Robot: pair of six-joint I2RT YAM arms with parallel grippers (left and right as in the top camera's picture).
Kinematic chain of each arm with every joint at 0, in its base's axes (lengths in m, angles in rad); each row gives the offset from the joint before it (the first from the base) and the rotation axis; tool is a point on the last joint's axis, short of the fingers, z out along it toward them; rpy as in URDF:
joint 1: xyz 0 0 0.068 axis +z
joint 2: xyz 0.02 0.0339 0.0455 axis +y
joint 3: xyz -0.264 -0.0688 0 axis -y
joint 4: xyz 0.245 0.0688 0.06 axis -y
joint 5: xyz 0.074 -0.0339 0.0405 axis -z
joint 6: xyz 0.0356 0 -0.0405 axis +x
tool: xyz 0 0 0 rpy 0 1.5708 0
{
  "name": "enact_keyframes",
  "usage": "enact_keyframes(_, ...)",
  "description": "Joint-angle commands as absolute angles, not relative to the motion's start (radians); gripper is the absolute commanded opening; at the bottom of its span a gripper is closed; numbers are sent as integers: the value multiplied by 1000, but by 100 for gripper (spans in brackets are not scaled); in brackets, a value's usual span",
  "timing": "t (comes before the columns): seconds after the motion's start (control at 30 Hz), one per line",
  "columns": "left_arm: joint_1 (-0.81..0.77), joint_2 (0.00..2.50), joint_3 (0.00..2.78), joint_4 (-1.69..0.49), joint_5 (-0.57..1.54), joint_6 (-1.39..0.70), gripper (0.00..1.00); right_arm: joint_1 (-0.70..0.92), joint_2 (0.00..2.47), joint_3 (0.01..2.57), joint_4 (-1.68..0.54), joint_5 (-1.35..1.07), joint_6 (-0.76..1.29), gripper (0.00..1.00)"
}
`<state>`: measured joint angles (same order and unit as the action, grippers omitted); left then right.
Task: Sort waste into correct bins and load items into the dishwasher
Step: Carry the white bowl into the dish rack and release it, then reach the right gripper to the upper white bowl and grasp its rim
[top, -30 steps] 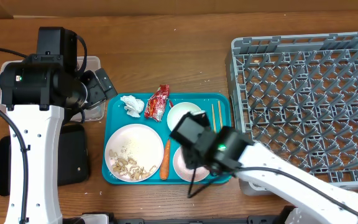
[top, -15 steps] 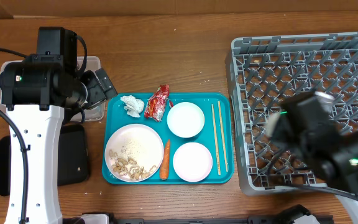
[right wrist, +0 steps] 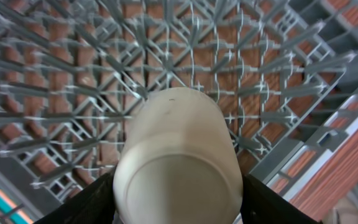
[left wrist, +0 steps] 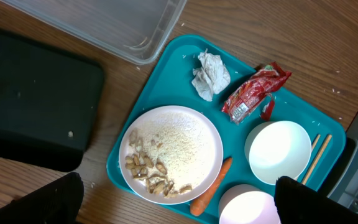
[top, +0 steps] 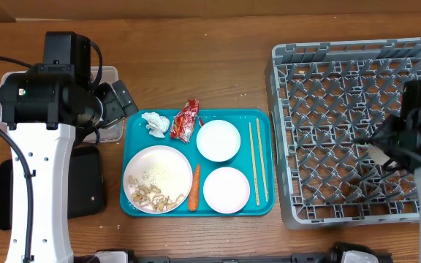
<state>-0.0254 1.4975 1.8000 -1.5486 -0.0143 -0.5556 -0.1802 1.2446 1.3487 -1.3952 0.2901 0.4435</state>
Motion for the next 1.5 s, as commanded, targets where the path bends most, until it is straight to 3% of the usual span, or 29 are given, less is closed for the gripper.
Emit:
enact_keyframes(0.0,-21,1505,1814,-1547,-7,-561,100,-233,1310,1343,-1388,208,392,61)
enact_keyframes(0.07,-21,1505,1814,-1547,-7,-561,100,-258,1349,1343,-1388,189,392,63)
enact_keyframes(0.23,-21,1505,1814,-1547,-7,-561,100,-265,1361,1344,-1381,189,388,77)
enact_keyframes(0.4,-21,1505,1814,-1547,-7,-561,100,-245,1285,1375,-1393,170,368,79)
enact_keyframes(0.6,-21,1505,1814,-1547,-7,-561,100,-98,1106,1396,-1388,-121,282,79)
enact_keyframes(0.83,-21,1505,1814,-1547,-7,-561,100,174,1034,1391,-1394,-275,285,77)
enact_keyframes(1.07,-21,1505,1814,-1547,-7,-561,100,358,1052,1334,-1380,-220,395,76)
enact_keyframes(1.27,-21,1505,1814,-1547,-7,-561,100,441,1159,1298,-1202,-255,407,76)
enact_keyframes(1.47,-21,1505,1814,-1547,-7,-561,100,527,1428,1275,-1063,-101,527,65)
